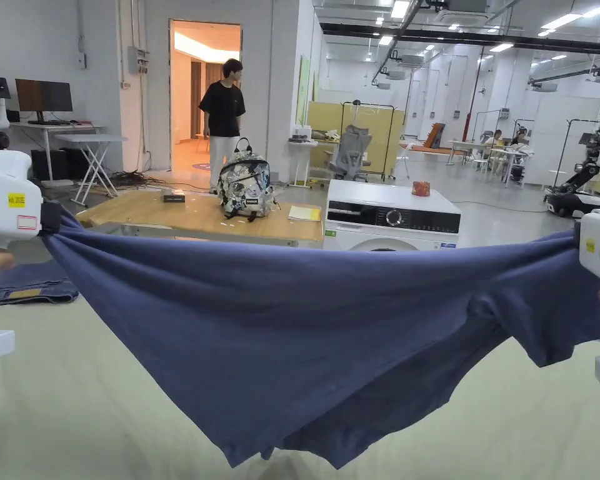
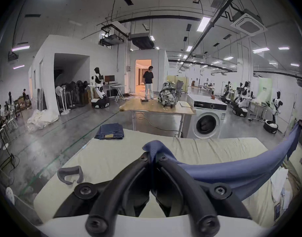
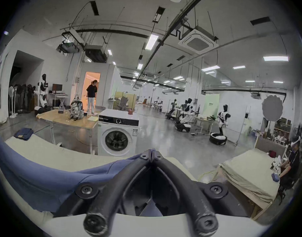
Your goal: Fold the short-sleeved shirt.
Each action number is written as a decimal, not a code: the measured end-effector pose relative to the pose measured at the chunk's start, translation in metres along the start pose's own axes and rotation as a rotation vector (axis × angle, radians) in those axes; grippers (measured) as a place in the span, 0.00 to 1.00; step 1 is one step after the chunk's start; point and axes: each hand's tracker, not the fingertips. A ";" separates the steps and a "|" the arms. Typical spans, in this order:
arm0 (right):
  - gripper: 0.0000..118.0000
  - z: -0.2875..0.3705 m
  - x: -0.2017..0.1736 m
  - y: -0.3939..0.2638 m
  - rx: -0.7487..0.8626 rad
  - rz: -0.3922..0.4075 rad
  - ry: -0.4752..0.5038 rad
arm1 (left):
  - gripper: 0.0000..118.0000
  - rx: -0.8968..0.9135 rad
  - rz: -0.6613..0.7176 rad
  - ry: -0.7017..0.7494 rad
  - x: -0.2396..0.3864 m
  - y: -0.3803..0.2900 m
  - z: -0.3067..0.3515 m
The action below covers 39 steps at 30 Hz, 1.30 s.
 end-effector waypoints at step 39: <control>0.00 0.209 0.044 -0.335 -0.414 0.113 0.091 | 0.00 -0.383 0.101 -0.025 -0.074 -0.400 0.128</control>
